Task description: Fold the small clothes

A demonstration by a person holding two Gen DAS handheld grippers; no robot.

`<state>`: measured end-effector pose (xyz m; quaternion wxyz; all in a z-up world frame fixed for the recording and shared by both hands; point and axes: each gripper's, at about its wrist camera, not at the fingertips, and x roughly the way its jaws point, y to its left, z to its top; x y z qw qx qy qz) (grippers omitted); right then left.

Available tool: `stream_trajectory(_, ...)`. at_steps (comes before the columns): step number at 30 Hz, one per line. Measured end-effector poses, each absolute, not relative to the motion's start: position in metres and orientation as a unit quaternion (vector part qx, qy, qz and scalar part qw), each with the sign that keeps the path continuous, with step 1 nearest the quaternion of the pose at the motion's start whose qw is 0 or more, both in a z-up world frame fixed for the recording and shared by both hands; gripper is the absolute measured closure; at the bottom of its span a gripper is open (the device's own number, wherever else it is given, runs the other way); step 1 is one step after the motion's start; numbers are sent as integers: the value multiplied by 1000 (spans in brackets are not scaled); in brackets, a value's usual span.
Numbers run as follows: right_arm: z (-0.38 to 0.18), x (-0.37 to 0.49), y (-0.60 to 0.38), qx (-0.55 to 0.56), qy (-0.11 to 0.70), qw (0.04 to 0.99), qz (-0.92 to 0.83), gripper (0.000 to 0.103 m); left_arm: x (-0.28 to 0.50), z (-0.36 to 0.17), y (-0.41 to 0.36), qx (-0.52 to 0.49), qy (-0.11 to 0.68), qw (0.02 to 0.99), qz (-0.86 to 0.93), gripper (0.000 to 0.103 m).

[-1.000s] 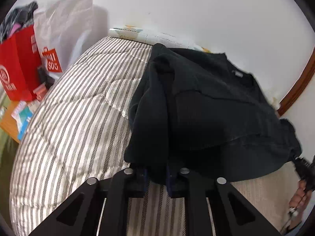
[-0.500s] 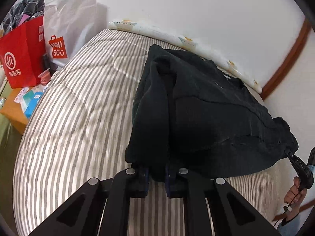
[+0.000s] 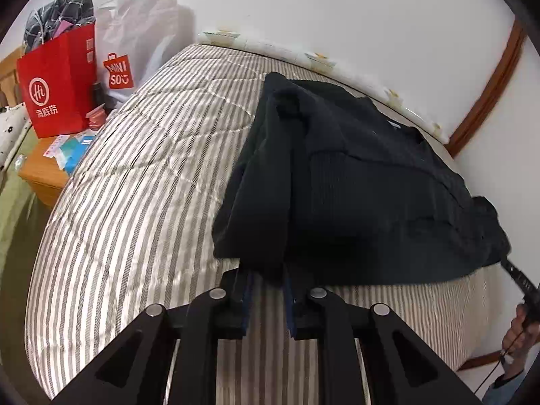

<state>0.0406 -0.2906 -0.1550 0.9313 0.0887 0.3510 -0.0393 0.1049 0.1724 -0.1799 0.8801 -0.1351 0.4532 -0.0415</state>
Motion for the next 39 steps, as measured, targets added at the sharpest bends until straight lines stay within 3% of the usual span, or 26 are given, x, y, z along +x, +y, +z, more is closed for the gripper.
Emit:
stream_trajectory(3, -138, 34, -283, 73, 331, 940, -40, 75, 90, -172, 171, -132, 445, 883, -78, 76)
stream_trajectory(7, -132, 40, -262, 81, 329, 941, 9, 74, 75, -163, 162, -112, 427, 892, -97, 70)
stream_trajectory(12, -146, 60, -231, 74, 339, 936, 62, 76, 80, -163, 148, -115, 426, 888, -125, 70)
stream_trajectory(18, -190, 92, -219, 47, 389, 919, 34, 92, 103, -171, 126, -104, 443, 879, -141, 70)
stream_trajectory(31, -188, 102, -218, 54, 429, 902, 17, 93, 151, -184, 88, -64, 466, 868, -158, 65)
stream_trajectory(39, -172, 122, -214, 47, 409, 911, -3, 93, 164, -172, 96, -78, 455, 871, -170, 65)
